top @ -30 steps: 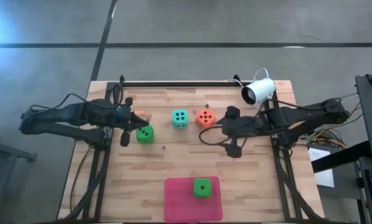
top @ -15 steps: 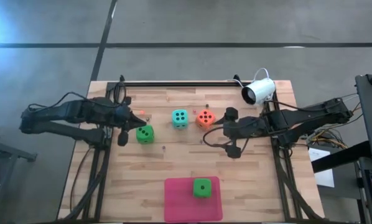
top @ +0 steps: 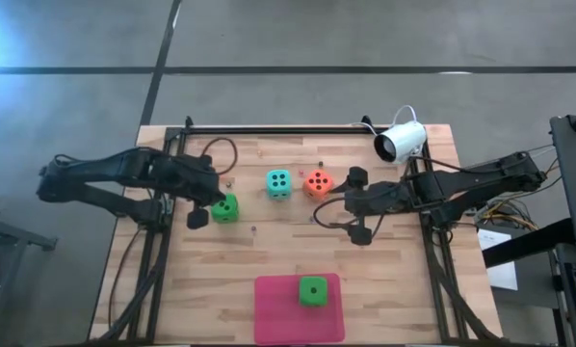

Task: Pick & Place Dice
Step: Put the green dice into the pink bin

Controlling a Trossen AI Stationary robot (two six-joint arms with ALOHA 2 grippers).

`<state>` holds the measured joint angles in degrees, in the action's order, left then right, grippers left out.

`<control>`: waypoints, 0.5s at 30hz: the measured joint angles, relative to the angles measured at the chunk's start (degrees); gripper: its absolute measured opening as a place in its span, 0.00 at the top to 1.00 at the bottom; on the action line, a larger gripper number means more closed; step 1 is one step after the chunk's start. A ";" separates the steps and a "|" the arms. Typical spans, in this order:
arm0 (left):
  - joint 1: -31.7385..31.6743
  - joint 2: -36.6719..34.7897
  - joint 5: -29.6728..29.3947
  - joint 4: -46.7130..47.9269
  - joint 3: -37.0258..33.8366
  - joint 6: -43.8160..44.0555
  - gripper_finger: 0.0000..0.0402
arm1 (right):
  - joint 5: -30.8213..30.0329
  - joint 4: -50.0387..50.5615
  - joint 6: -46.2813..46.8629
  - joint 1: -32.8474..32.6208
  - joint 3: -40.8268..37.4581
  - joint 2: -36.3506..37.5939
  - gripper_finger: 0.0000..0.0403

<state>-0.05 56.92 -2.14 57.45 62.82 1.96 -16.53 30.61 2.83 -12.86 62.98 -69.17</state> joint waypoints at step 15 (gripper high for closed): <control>-0.02 3.29 -0.01 2.43 -0.10 -0.02 0.93 | -0.02 0.03 0.14 0.01 -0.21 -0.06 0.01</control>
